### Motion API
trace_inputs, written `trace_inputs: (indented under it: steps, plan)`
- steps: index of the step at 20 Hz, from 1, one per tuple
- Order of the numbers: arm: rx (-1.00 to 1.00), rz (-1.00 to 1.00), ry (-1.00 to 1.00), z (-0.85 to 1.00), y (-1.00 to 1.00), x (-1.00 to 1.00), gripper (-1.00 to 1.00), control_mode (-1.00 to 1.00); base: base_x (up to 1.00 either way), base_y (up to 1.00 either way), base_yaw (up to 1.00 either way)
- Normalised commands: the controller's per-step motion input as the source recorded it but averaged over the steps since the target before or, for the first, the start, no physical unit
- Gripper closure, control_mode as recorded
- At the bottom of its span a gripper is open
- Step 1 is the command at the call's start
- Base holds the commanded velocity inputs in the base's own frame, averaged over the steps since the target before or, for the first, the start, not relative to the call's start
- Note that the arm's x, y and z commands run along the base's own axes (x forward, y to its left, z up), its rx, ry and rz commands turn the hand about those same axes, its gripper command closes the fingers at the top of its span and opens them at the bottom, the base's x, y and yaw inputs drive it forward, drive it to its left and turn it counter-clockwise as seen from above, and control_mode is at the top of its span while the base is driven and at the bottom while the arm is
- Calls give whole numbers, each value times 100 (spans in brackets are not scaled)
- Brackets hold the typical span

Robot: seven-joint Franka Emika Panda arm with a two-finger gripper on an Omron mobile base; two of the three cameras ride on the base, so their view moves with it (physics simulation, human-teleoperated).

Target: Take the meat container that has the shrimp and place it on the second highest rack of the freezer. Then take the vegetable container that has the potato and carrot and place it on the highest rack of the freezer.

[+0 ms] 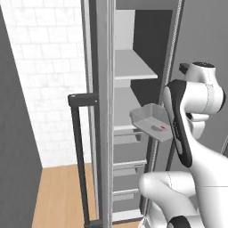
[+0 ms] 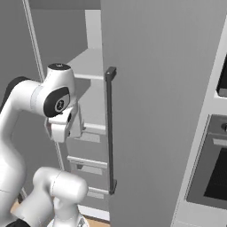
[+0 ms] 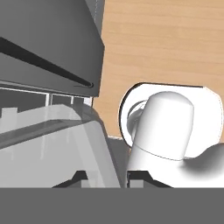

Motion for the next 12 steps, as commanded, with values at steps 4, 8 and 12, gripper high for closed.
trace_inputs:
  steps: [4,8,12]
  plan:
    - [0,0,0,0,0,0,100,100,41,22,-3]
    - [0,0,0,0,0,0,100,100,62,0,0]
    - [0,0,0,0,0,0,100,100,59,0,0]
